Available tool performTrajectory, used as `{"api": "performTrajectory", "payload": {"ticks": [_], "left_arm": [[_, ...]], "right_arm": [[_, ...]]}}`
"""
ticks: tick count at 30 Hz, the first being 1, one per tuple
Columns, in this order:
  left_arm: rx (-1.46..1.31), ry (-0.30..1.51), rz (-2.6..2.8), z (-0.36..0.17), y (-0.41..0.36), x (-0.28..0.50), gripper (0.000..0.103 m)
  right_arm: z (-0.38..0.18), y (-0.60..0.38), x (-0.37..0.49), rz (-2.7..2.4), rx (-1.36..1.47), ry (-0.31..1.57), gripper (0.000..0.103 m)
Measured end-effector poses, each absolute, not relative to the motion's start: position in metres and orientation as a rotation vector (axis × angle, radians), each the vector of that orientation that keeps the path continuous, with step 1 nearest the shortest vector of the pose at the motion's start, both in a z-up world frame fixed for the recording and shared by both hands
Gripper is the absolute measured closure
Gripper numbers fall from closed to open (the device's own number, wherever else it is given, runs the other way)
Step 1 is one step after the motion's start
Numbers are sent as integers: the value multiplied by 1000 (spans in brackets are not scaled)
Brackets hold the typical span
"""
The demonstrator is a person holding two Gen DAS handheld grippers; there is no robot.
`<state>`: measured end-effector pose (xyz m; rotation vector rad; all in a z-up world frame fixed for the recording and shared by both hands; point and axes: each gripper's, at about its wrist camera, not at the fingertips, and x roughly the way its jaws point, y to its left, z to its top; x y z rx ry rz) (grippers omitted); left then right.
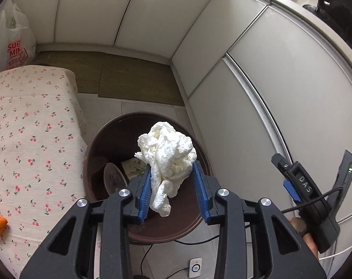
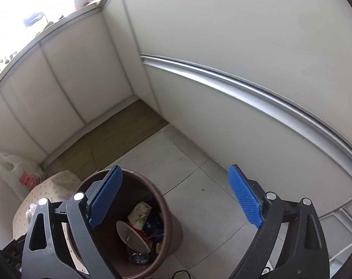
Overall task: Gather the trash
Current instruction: 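Open both tools to drop the tissue and cup into the bin, then move both open tools back to the white wrapper and orange peel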
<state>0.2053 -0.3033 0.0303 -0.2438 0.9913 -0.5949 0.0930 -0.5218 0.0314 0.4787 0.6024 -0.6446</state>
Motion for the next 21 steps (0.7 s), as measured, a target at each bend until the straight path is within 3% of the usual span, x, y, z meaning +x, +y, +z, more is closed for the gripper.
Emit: {"api": "performTrajectory", "payload": {"ticks": [2,6,11,21], "left_arm": [[-223,997,-589,28,-312,207,60],[-200,998,-573,25,-318,207,55],[-193,974,-519,23,-310,207,30],[-164,938,-435,20,-288,210,29]], "right_arm": [[32,-527,90,-655,476,602,14],[33,-524,89,-646,442,612,14],[39,-509,96,-647,365,604,9],[43,-485,105,-612,286,630,9]]}}
